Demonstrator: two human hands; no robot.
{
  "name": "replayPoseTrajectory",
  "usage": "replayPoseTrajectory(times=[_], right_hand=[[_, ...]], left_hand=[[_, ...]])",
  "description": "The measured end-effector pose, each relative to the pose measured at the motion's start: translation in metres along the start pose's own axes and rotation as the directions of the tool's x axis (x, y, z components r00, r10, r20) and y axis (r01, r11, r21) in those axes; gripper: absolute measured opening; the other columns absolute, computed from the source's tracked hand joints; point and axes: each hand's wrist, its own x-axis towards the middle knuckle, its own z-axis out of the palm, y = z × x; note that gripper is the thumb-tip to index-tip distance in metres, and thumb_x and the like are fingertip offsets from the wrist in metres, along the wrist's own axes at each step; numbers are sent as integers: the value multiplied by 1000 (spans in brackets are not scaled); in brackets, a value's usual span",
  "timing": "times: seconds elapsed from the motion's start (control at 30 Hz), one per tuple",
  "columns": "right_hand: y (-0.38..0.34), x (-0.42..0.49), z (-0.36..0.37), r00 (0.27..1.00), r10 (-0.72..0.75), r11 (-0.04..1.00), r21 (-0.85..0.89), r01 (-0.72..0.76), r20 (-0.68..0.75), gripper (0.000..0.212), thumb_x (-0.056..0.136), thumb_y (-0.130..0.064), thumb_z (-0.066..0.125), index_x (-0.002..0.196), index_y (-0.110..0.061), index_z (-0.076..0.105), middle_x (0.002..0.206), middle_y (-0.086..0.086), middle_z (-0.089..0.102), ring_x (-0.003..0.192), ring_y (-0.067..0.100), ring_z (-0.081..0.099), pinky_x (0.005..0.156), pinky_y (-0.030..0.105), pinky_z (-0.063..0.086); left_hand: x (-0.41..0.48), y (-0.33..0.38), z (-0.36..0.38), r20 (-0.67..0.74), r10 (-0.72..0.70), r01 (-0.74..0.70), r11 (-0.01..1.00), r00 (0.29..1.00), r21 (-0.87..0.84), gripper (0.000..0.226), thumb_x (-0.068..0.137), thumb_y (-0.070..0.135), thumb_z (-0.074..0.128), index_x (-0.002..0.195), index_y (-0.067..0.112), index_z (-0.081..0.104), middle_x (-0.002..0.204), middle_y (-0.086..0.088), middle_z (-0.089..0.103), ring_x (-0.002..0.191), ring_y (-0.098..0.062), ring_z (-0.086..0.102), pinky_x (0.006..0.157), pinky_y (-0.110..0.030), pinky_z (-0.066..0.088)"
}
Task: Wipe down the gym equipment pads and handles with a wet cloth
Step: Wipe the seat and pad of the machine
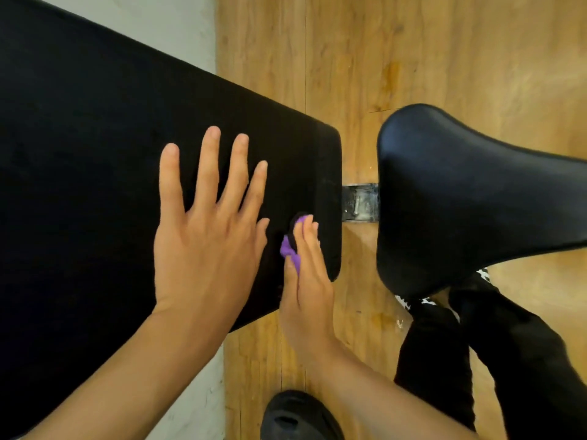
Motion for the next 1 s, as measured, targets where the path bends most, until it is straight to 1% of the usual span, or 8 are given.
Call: replayPoseTrajectory(times=[0.1, 0.23, 0.33, 0.43, 0.7, 0.77, 0.87, 1.0], right_hand=[[-11, 109, -2, 994, 42, 994, -92, -51, -102, 50, 110, -19, 35, 159, -12, 27, 168, -2, 20, 156, 10, 12, 128, 40, 20], [-6, 207, -10, 987, 91, 987, -119, -107, -130, 46, 111, -20, 35, 155, -8, 40, 165, 6, 31, 155, 15, 20, 125, 39, 21], [11, 109, -7, 995, -27, 999, -37, 24, -94, 48, 111, -16, 37, 158, -19, 29, 167, -8, 23, 155, 13, 23, 120, 51, 34], [26, -4, -13, 999, -19, 997, -81, 22, 34, 58, 109, -5, 40, 160, -20, 18, 170, -10, 15, 157, 15, 17, 122, 55, 29], [10, 209, -16, 988, 58, 984, -159, -81, -143, 45, 111, -19, 36, 155, -9, 39, 165, 5, 32, 154, 14, 23, 123, 21, 15], [19, 186, -12, 990, 20, 994, -107, -36, -143, 45, 111, -21, 36, 156, -15, 38, 166, 2, 31, 154, 13, 23, 125, 24, 16], [30, 59, -7, 996, -58, 998, -35, 56, -62, 58, 111, -13, 37, 160, -35, 16, 169, -7, 21, 153, 21, 30, 117, 57, 38], [36, -1, -18, 997, -30, 988, -151, 41, 75, 62, 108, -12, 40, 162, -29, 14, 171, -8, 14, 156, 14, 17, 120, 55, 33]], left_hand=[[1, 2, 0, -2, 2, -2, 1000, 1000, -13, 73, 104, 49, 3, 160, 11, -25, 167, -25, -27, 154, -48, -22, 121, -69, -6], [4, 3, 2, -5, 6, -6, 1000, 1000, -13, 73, 105, 50, 6, 161, 14, -23, 168, -23, -26, 154, -49, -22, 119, -71, -8], [4, 4, 4, -4, 5, -5, 1000, 1000, -20, 74, 105, 51, 7, 161, 15, -24, 167, -22, -28, 153, -49, -24, 116, -71, -12], [5, 4, 2, 8, 10, -10, 1000, 1000, -18, 75, 105, 51, 8, 161, 13, -24, 167, -22, -29, 153, -49, -25, 115, -72, -12], [7, 9, 4, -4, 4, -4, 999, 1000, -41, 73, 105, 49, 9, 162, 14, -20, 168, -21, -27, 153, -49, -25, 116, -74, -9], [9, 10, 4, 7, 8, -8, 999, 1000, -43, 73, 105, 49, 10, 163, 15, -20, 168, -21, -27, 153, -49, -25, 116, -75, -7], [7, 12, 5, 2, 13, -13, 999, 1000, -37, 73, 105, 49, 10, 162, 15, -20, 167, -22, -28, 152, -50, -26, 115, -75, -7], [6, 12, 2, 6, 21, -21, 1000, 1000, -13, 72, 106, 48, 10, 162, 14, -22, 167, -22, -30, 152, -50, -27, 114, -77, -11]])
